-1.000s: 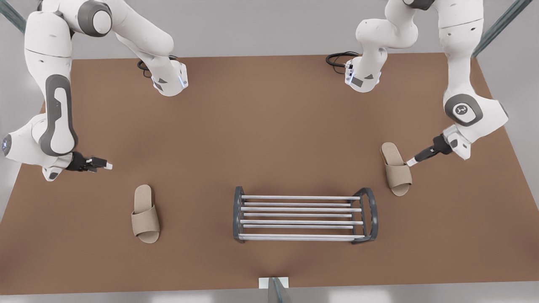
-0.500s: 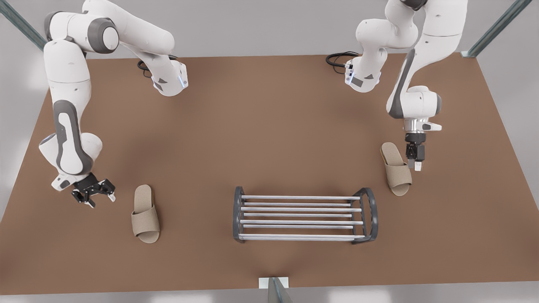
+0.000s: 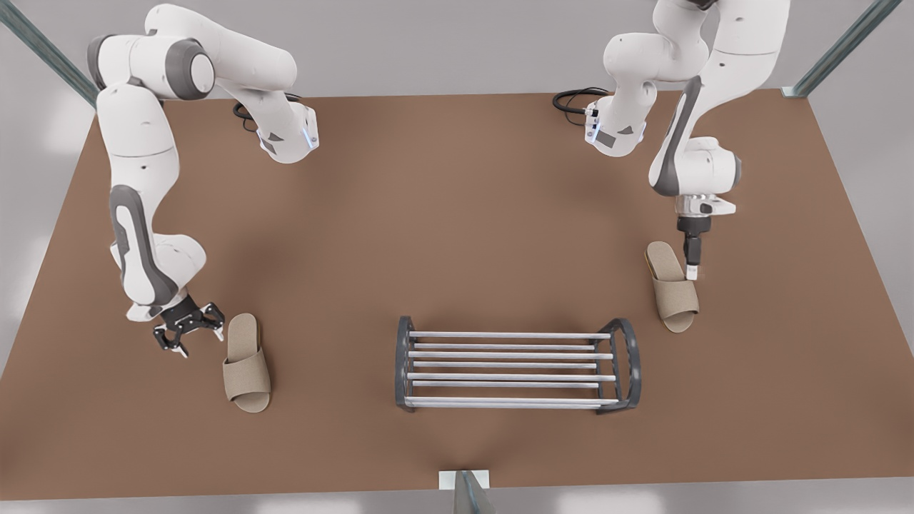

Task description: Place the right shoe on the shoe rack with the right arm, and place the left shoe on the shoe rack with the left arm

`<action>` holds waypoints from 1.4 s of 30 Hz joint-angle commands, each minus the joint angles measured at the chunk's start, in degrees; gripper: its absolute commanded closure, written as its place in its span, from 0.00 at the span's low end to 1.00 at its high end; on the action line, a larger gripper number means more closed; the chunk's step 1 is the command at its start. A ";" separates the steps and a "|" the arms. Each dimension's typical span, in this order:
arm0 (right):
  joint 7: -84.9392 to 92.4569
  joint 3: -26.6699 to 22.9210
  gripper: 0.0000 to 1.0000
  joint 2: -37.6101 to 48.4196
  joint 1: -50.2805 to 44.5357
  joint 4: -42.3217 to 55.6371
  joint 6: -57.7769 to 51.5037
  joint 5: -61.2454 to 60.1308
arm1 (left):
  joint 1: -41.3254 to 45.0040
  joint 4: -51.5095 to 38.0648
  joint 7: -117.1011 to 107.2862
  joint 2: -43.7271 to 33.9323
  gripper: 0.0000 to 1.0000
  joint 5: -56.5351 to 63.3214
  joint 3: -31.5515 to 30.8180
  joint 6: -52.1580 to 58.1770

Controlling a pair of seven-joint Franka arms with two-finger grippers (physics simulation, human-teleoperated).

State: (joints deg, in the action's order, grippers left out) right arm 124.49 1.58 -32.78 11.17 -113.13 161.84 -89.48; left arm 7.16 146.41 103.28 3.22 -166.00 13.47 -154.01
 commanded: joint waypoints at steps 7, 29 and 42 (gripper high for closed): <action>25.01 0.62 0.00 -1.50 -0.19 2.65 -0.21 -4.03 | -0.04 0.10 -38.69 1.17 0.00 -7.32 -0.73 -4.02; 23.78 0.71 0.00 -6.16 -3.09 9.77 -0.29 -6.76 | -3.03 -3.59 -40.71 8.11 0.00 -2.13 -0.73 1.08; 23.78 0.71 0.00 -7.39 -4.76 11.97 -0.29 -7.81 | -4.17 -7.72 -40.53 12.95 0.00 -0.64 -0.73 3.10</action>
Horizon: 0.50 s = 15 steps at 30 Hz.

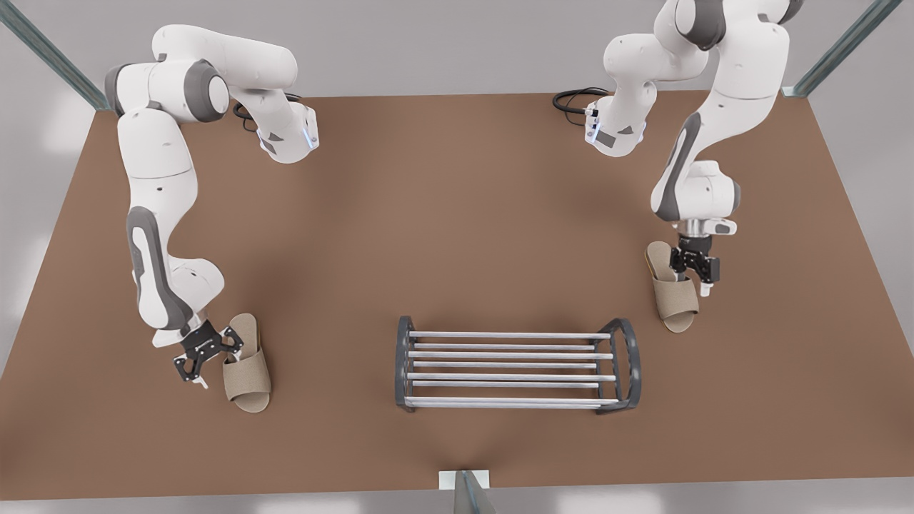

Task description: Place the right shoe on the shoe rack with the right arm, and place the left shoe on the shoe rack with the left arm

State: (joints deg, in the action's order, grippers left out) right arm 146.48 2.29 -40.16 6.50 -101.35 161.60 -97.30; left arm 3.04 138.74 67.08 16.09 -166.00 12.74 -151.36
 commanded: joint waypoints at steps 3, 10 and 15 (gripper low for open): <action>1.79 -0.01 0.00 -0.70 -0.26 0.97 -0.06 0.00 | -0.06 -0.84 -4.50 0.52 0.00 -0.64 0.01 0.45; 1.79 -0.01 0.00 -2.02 -0.35 2.65 0.03 0.00 | 0.03 -2.15 -4.59 2.27 0.22 -0.64 0.01 0.54; 1.70 -0.01 0.00 -2.90 -0.53 3.87 -0.06 -0.09 | 0.38 -2.15 -6.00 2.27 0.23 -0.73 -0.08 0.54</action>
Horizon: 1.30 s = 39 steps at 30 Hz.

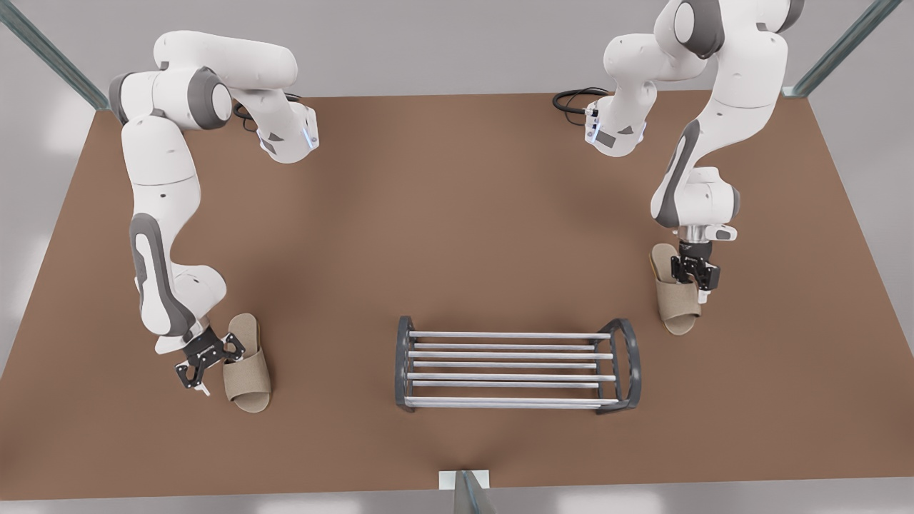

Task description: Place the right shoe on the shoe rack with the right arm, and place the left shoe on the shoe rack with the left arm

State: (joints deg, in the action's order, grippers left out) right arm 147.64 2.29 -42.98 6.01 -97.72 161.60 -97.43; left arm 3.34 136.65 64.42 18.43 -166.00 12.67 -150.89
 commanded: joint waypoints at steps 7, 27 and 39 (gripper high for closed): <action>0.64 -0.01 0.27 -0.35 -0.21 0.60 0.03 0.04 | 0.09 -0.42 -3.95 0.03 0.47 -0.55 -0.10 0.07; -6.04 -0.27 0.79 24.00 -23.05 -0.37 9.86 2.77 | 1.84 -7.45 -10.81 -16.05 0.79 7.62 -2.03 -12.15; -9.82 -0.71 0.79 15.92 -55.32 15.10 40.02 -8.92 | 3.69 -18.88 -10.99 -23.17 0.79 9.38 -5.72 -24.89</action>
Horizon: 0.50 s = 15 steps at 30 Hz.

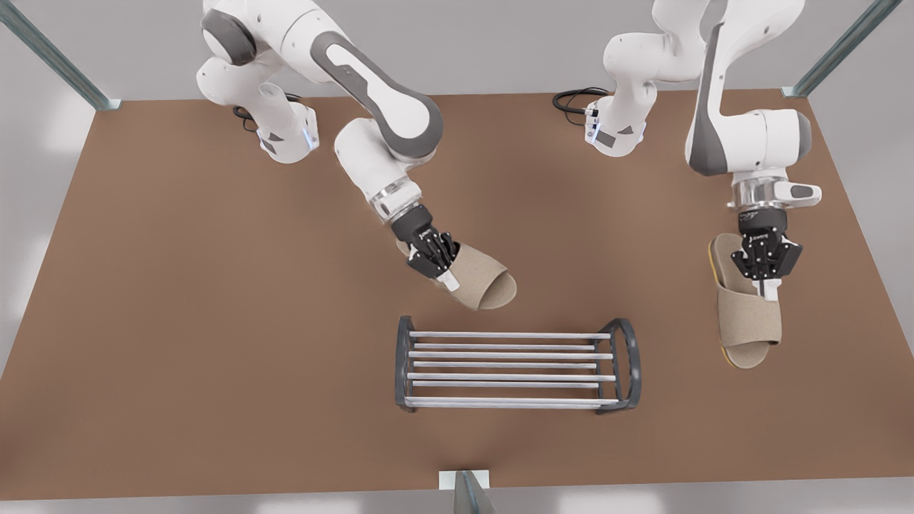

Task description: Place the right shoe on the shoe rack with the right arm, and place the left shoe on the shoe rack with the left arm

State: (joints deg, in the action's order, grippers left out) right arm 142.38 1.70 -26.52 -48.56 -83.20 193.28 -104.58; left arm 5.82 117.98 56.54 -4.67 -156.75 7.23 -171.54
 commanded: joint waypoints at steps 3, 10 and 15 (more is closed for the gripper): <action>-4.57 -1.26 0.79 -7.23 -1.71 6.03 8.34 -2.12 | 1.38 -1.78 -3.10 0.01 0.79 -0.40 -3.97 -8.27; -4.57 -5.48 0.79 -14.79 -0.66 12.19 8.17 -2.21 | 1.30 -2.31 -3.10 0.01 0.79 -0.40 -5.12 -10.66; -4.57 -6.80 0.79 -21.29 0.66 18.60 7.99 -2.12 | 1.47 -2.75 -3.19 0.27 0.79 -0.49 -5.12 -10.74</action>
State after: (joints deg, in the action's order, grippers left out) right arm 140.16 -4.79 -46.99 -47.97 -65.44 200.69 -106.81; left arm 6.52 115.29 54.95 -4.42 -157.23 2.12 -181.44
